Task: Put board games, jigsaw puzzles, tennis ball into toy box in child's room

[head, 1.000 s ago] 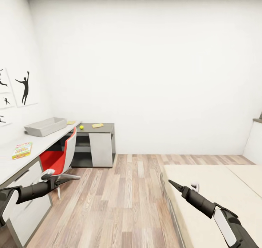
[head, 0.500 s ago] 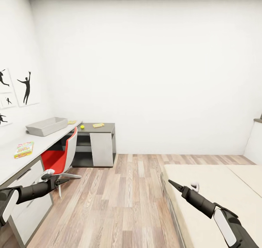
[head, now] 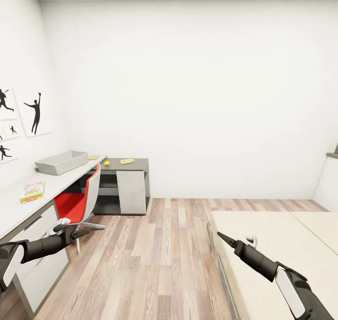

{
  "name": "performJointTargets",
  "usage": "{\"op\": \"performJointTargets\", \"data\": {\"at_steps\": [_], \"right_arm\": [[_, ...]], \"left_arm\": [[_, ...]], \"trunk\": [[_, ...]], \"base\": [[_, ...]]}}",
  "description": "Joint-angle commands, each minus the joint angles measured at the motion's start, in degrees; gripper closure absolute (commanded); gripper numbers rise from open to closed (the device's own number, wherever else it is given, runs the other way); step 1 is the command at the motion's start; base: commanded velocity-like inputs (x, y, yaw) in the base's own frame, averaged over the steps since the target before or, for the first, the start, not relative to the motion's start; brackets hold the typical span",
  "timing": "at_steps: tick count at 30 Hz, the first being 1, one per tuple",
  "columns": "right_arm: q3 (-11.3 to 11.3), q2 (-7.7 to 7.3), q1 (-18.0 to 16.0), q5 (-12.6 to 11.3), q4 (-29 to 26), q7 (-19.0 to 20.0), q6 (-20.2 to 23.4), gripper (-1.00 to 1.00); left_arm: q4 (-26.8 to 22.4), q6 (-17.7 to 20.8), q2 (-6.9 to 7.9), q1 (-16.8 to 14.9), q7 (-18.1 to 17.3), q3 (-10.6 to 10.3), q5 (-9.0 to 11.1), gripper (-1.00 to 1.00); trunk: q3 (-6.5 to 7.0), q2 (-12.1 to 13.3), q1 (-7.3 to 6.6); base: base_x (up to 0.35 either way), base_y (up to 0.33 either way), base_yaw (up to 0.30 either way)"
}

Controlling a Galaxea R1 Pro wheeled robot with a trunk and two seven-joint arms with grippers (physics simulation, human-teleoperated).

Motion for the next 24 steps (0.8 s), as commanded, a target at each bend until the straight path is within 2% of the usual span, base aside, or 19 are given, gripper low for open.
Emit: {"op": "performJointTargets", "data": {"at_steps": [1, 24], "right_arm": [[0.0, 0.00, 0.0, -0.4, 0.0, 0.1, 0.5, -1.00], [0.0, -0.01, -0.1, -0.4, 0.0, 0.1, 0.5, -1.00]], "left_arm": [[0.0, 0.3, -0.01, 0.0, -0.1, 0.1, 0.1, -1.00], [0.0, 0.3, -0.03, 0.0, -0.1, 0.0, 0.1, -1.00]], "trunk": [[-0.09, -0.1, 0.01], [-0.05, -0.1, 0.01]], "base": [[-0.019, 0.000, 0.000], [-0.004, 0.000, -0.005]]}}
